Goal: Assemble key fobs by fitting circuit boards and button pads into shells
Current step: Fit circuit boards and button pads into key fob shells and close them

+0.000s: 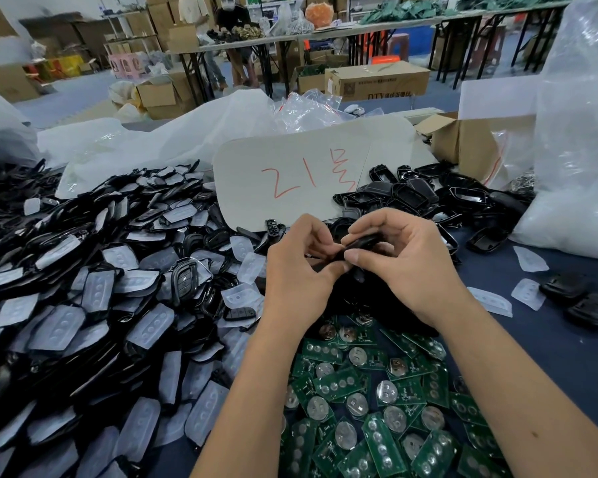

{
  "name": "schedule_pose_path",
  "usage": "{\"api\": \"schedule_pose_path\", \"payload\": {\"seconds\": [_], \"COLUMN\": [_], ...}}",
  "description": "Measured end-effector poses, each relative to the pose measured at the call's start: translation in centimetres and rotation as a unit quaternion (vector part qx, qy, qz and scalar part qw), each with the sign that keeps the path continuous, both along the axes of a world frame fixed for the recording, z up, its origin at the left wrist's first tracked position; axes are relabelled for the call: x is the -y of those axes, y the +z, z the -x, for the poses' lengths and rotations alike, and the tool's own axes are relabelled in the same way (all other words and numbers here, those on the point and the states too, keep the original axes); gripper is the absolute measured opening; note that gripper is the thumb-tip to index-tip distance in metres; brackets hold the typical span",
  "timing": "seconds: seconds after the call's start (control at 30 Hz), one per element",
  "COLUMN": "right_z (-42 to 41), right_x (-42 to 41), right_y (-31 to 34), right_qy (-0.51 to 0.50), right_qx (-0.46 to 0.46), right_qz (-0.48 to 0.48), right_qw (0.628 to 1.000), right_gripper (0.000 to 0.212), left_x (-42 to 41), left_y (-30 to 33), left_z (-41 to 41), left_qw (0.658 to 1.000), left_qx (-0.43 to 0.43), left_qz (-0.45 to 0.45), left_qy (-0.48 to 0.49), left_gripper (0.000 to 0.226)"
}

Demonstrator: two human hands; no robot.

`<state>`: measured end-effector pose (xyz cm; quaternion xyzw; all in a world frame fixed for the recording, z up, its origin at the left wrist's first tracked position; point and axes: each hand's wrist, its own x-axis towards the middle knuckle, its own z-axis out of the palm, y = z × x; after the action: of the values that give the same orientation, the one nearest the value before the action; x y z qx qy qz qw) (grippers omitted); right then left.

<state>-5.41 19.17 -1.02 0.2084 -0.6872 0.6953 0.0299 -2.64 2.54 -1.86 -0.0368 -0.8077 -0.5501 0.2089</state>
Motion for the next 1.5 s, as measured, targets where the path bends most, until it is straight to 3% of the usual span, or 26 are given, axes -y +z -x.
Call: {"api": "schedule_pose_path", "payload": {"seconds": [0.27,0.4,0.53,0.63,0.7,0.83,0.97,1.07,1.2,1.5], "right_z": [0.0,0.1,0.2,0.4,0.5,0.4,0.2,0.2,0.3,0.6], "right_x": [0.3,0.2,0.1,0.0,0.1,0.4,0.4,0.3,0.2,0.2], "right_y": [-0.1,-0.2,-0.3,-0.3,-0.4,-0.3,-0.1,-0.1,-0.4,-0.6], "right_qy": [-0.027,-0.021,-0.012,-0.026,-0.025,-0.027,-0.023,-0.009,0.014,0.051], "right_qx": [-0.072,-0.073,-0.025,0.010,0.023,0.034,0.004,0.016,0.064,0.106], "right_qz": [-0.114,-0.100,-0.028,0.013,0.004,-0.031,-0.041,-0.018,0.026,0.062], "right_qw": [0.990,0.992,0.999,1.000,0.999,0.999,0.999,1.000,0.998,0.991], "right_gripper": [0.036,0.035,0.035,0.020,0.011,0.022,0.031,0.026,0.033,0.031], "left_x": [-0.1,0.0,-0.2,0.0,0.0,0.0,0.0,-0.1,-0.1,-0.1], "left_y": [-0.1,0.0,0.3,0.4,0.5,0.5,0.7,0.9,0.9,1.0], "left_z": [-0.2,-0.1,-0.1,0.0,-0.1,0.0,-0.1,-0.2,-0.2,-0.4], "left_qw": [0.999,1.000,0.997,0.982,0.967,0.931,0.916,0.904,0.905,0.909], "left_qx": [-0.006,0.003,0.022,0.062,0.075,0.096,0.114,0.122,0.126,0.127], "left_qz": [0.032,0.012,-0.067,-0.174,-0.239,-0.338,-0.357,-0.371,-0.363,-0.351], "left_qy": [-0.026,-0.015,-0.020,-0.042,-0.057,-0.101,-0.143,-0.171,-0.182,-0.184], "left_gripper": [0.039,0.044,0.046,0.043,0.039,0.035,0.043,0.042,0.028,0.034]}}
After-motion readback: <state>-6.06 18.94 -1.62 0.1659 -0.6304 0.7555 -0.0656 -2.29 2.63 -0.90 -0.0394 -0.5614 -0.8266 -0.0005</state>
